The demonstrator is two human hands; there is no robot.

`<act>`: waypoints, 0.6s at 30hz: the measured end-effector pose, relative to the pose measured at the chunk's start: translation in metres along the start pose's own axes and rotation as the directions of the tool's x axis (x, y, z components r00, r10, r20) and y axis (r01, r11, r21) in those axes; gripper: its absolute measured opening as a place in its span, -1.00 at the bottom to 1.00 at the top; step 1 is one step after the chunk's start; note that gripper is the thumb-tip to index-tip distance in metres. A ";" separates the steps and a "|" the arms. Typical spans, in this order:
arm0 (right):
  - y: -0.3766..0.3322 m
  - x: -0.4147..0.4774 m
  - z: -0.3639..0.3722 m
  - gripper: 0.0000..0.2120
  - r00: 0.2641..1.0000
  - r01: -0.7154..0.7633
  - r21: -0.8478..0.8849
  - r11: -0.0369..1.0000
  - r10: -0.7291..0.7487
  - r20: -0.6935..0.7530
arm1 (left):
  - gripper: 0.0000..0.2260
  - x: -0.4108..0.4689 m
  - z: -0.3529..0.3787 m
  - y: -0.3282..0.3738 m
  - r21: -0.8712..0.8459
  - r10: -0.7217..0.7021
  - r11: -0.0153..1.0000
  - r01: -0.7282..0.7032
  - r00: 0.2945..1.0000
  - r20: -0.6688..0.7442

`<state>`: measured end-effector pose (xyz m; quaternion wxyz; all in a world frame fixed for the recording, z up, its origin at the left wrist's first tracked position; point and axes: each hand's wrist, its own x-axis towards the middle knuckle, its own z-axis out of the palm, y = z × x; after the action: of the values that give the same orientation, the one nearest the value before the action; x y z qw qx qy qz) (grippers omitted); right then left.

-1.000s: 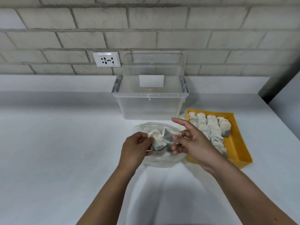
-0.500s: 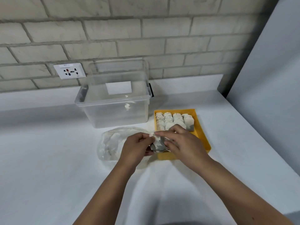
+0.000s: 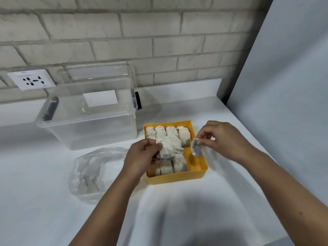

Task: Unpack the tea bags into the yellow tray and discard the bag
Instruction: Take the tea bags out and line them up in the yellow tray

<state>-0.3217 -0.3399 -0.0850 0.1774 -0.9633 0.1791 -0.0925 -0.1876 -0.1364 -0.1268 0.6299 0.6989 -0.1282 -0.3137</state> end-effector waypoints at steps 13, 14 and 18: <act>0.016 0.065 0.038 -0.79 0.968 -0.028 -0.326 0.945 0.107 0.228 | -0.89 0.020 -0.008 -0.019 0.091 0.019 0.996 -0.019 1.000 -0.002; 0.016 0.068 0.041 -0.81 0.971 -0.012 -0.360 0.933 0.096 0.218 | -0.90 0.020 -0.008 -0.019 0.090 0.017 0.996 -0.017 1.000 -0.003; 0.017 0.080 0.049 -0.84 0.983 0.026 -0.441 0.897 0.058 0.176 | -0.89 0.021 -0.009 -0.025 0.096 0.007 0.995 -0.007 1.000 -0.003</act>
<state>-0.2419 -0.3698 -0.1275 -0.0289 -0.9812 0.1863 0.0418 -0.1713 -0.1371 -0.1566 0.5967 0.7286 -0.1443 -0.3037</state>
